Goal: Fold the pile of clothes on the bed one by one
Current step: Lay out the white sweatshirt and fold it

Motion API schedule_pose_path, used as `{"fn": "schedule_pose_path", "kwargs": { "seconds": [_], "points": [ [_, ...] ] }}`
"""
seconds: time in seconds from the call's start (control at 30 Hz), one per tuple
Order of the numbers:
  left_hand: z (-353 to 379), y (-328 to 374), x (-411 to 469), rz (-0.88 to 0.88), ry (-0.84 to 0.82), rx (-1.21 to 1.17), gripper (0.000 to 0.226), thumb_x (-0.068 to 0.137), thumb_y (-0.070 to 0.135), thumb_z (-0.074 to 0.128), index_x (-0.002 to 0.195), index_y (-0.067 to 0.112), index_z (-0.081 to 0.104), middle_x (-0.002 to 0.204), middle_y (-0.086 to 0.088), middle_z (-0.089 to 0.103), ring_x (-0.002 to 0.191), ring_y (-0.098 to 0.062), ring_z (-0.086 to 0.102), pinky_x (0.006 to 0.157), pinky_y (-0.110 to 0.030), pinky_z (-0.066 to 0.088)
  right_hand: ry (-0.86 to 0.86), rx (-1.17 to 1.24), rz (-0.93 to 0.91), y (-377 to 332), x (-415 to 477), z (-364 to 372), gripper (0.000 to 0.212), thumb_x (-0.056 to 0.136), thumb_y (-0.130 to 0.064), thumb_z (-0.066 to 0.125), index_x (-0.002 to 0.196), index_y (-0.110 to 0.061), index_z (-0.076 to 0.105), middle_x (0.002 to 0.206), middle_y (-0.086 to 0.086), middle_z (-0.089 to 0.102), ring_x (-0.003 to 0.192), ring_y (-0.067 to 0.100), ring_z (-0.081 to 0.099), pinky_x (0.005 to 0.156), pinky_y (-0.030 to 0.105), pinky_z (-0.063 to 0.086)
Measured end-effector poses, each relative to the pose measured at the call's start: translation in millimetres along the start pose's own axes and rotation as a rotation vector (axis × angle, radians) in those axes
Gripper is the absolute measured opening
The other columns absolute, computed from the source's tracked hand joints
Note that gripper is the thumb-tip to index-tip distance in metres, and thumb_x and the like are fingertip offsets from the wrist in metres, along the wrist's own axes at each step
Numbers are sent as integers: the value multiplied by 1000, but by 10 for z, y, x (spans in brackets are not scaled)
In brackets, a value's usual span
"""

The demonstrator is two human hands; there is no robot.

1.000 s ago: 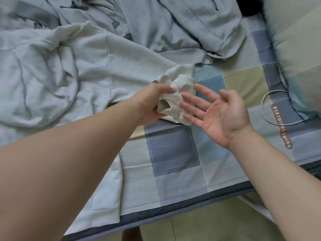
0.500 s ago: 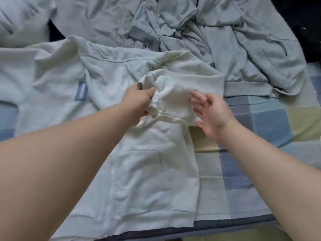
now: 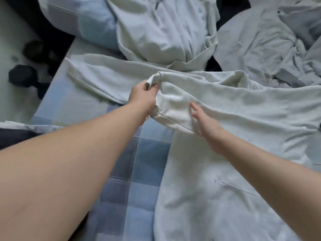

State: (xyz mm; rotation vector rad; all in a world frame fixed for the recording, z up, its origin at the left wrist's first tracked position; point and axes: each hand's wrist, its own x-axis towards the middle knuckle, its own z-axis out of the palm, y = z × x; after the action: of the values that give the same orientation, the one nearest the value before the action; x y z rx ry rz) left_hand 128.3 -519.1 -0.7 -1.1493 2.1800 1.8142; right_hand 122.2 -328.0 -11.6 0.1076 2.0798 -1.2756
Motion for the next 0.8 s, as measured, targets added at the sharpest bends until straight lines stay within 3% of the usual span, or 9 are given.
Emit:
{"fn": "schedule_pose_path", "kwargs": {
  "seconds": [0.1, 0.2, 0.33, 0.53, 0.6, 0.67, 0.73, 0.8],
  "points": [
    [-635, 27, 413, 52, 56, 42, 21, 98, 36, 59, 83, 21, 62, 105, -16, 70, 101, -37, 67, 85, -56, 58, -18, -106, -102, -367, 286, 617, 49, 110, -20, 32, 159, -21, 24, 168, -1, 15, 155, 18, 11, 125, 46, 8],
    [-1178, 55, 841, 96, 127, 91, 24, 99, 34, 58, 82, 17, 60, 93, -11, 68, 91, -30, 63, 83, -39, 53, -39, -285, -158, -600, 650, 1118, 53, 109, -19, 31, 160, -19, 16, 170, 0, 3, 156, 18, 0, 125, 40, 2],
    [-1844, 160, 1400, 146, 194, 146, 23, 99, 31, 57, 91, 11, 65, 83, -5, 59, 80, -24, 53, 73, -34, 46, -90, -417, -202, -898, 1137, 1720, 59, 107, -30, 30, 161, -31, 7, 169, -5, -6, 156, 18, -9, 125, 48, 1],
    [-2494, -51, 2117, 98, 306, 208, 32, 100, 31, 56, 72, 18, 48, 77, -4, 50, 76, -22, 47, 70, -31, 38, -139, -496, -197, -1205, 1665, 2463, 60, 103, -39, 30, 158, -46, 6, 167, -17, -9, 155, 16, -10, 122, 55, 1],
    [-2558, -174, 2264, 78, 328, 281, 24, 100, 30, 57, 80, 16, 55, 84, -7, 54, 79, -23, 49, 70, -30, 35, -157, -512, -173, -1208, 1787, 2585, 61, 102, -40, 30, 157, -48, 6, 167, -20, -10, 155, 17, -10, 121, 58, 1],
    [-2560, -281, 2353, 86, 364, 330, 19, 100, 29, 57, 103, 11, 65, 100, -5, 63, 92, -26, 58, 75, -26, 37, -163, -548, -156, -1154, 1883, 2636, 63, 100, -39, 31, 157, -49, 6, 167, -21, -10, 155, 15, -11, 120, 59, 1],
    [-2550, -341, 2377, 181, 407, 316, 34, 100, 26, 57, 132, 15, 57, 127, -2, 62, 118, -23, 57, 87, -24, 38, -166, -620, -165, -1079, 1948, 2638, 66, 97, -39, 33, 156, -50, 6, 166, -22, -11, 155, 13, -11, 119, 58, 3],
    [-2542, -377, 2338, 379, 477, 471, 53, 97, 27, 58, 147, 27, 43, 150, 3, 47, 137, -21, 42, 104, -31, 33, -204, -706, -185, -1026, 1991, 2600, 68, 96, -40, 36, 155, -53, 6, 165, -24, -12, 154, 10, -11, 118, 57, 4]
  ]
}}
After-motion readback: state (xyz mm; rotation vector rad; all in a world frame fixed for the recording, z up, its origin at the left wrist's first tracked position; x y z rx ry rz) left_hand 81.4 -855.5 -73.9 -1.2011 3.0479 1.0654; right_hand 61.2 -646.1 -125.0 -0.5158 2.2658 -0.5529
